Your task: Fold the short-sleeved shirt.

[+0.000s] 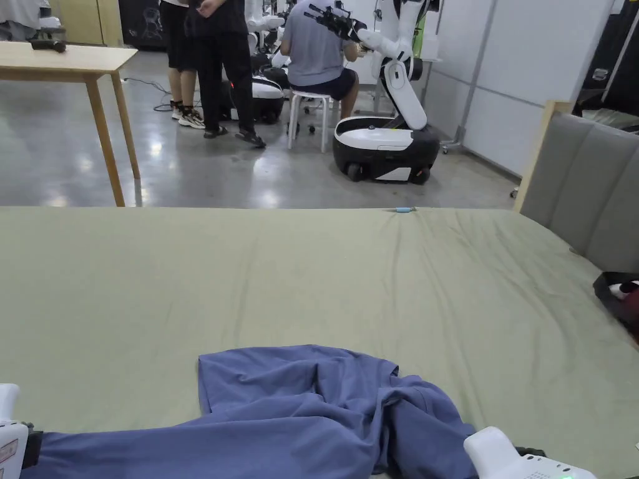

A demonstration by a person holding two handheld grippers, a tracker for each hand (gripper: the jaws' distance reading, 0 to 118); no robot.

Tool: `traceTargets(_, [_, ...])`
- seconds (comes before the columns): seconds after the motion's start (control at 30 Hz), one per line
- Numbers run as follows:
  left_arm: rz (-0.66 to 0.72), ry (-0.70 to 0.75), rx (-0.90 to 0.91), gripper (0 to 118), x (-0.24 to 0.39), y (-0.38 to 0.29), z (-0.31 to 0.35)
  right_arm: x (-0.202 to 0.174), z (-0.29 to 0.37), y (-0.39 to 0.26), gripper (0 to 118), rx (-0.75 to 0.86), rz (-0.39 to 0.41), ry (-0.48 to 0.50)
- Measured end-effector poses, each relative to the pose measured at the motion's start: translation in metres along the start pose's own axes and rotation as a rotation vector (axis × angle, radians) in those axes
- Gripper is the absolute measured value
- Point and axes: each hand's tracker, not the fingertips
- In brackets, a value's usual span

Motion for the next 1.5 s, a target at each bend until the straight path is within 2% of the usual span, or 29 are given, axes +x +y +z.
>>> traceTargets(0.03, [-0.005,0.001,0.002,3,-0.001,0.001,0.004,-0.001,-0.006,0.0,77,-0.009,0.001,0.02])
traceTargets(0.07, [-0.008,0.001,0.003,3,-0.002,0.002,0.006,0.001,-0.008,0.001,50,-0.014,-0.006,0.026])
traceTargets(0.1, [-0.01,0.003,0.005,3,-0.002,0.003,0.007,0.004,-0.008,0.002,22,-0.013,-0.059,0.081])
traceTargets(0.13, [-0.012,0.006,0.008,3,-0.004,0.005,0.009,0.007,-0.004,0.004,10,0.004,-0.121,0.09])
traceTargets(0.17, [-0.014,0.007,0.011,2,-0.005,0.006,0.012,0.013,0.0,0.006,10,0.013,-0.16,0.077])
traceTargets(0.23, [-0.018,0.014,0.04,1,-0.008,0.01,0.019,0.034,0.012,0.008,9,0.043,-0.316,0.194])
traceTargets(0.27, [-0.024,0.013,0.051,1,-0.01,0.013,0.024,0.041,0.018,0.01,9,0.068,-0.353,0.2])
traceTargets(0.33, [-0.027,0.016,0.079,1,-0.013,0.022,0.038,0.055,0.04,0.023,9,0.115,-0.349,0.136])
traceTargets(0.4, [-0.026,0.019,0.128,1,-0.014,0.035,0.053,0.07,0.058,0.039,9,0.143,-0.346,0.143])
traceTargets(0.53, [-0.031,0.039,0.25,1,-0.023,0.072,0.095,0.093,0.099,0.091,9,0.248,-0.307,0.086])
traceTargets(0.83, [0.027,0.068,0.54,1,-0.05,0.174,0.196,0.147,0.191,0.222,9,0.502,-0.356,0.017])
traceTargets(0.97, [0.064,0.076,0.63,1,-0.057,0.224,0.223,0.163,0.221,0.272,9,0.611,-0.4,-0.02])
traceTargets(1.1, [0.115,0.089,0.691,1,-0.072,0.278,0.229,0.172,0.238,0.318,9,0.673,-0.392,-0.058])
traceTargets(1.3, [0.099,0.124,0.705,1,-0.08,0.314,0.204,0.173,0.216,0.351,9,0.687,-0.376,-0.102])
traceTargets(1.5, [0.111,0.123,0.645,1,-0.068,0.28,0.129,0.155,0.132,0.33,9,0.576,-0.397,-0.093])
